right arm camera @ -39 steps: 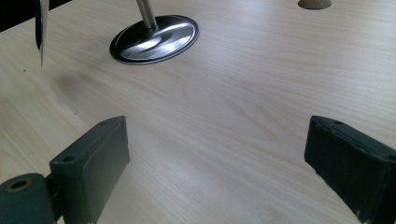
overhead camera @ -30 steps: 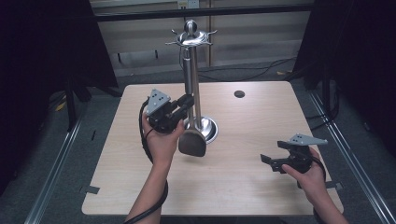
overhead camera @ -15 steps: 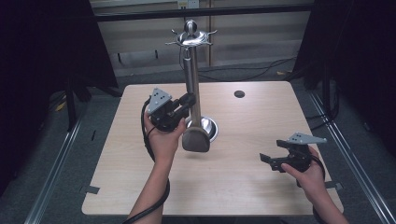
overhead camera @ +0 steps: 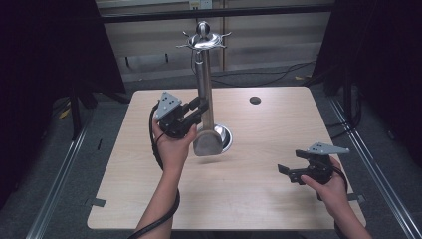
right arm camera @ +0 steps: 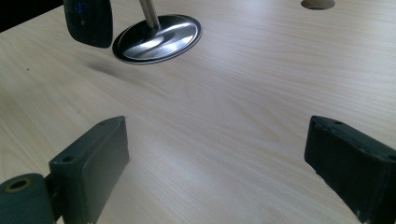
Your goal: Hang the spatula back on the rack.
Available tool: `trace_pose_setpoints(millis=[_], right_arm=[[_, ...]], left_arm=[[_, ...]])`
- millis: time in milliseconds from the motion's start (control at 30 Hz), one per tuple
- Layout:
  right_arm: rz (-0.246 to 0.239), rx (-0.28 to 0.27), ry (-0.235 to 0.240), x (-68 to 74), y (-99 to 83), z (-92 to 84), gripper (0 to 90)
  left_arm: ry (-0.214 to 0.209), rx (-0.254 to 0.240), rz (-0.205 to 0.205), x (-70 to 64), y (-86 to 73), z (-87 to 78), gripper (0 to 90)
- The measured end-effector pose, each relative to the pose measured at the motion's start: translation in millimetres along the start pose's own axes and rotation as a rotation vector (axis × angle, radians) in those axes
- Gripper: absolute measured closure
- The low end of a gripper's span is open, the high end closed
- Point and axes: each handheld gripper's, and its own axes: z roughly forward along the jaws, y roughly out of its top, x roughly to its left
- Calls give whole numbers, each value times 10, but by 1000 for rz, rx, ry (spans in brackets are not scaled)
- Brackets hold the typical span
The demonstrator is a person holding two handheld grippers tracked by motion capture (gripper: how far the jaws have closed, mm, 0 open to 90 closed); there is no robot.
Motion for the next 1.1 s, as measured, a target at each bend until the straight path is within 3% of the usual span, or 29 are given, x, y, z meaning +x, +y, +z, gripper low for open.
trace_pose_setpoints(millis=[333,467,700,767,833,933,1100], right_arm=[[-1,0,0,8,0,0,61],[-4,1,2,15,-6,4,61],[-2,4,-4,23,-12,-18,61],[-4,11,1,40,-14,2,61],[-17,16,6,44,-20,13,61],[-14,19,10,46,-16,6,61],[-15,12,8,43,-5,-4,61]], left_arm=[[5,-15,3,27,-12,-8,586],[2,0,-1,49,-23,2,547],[18,-8,-22,76,-76,-20,440],[26,-12,-9,90,-91,-43,385],[29,-24,-24,93,-100,-54,327],[34,-21,3,109,-116,-112,270],[31,-36,14,87,-145,-172,210]])
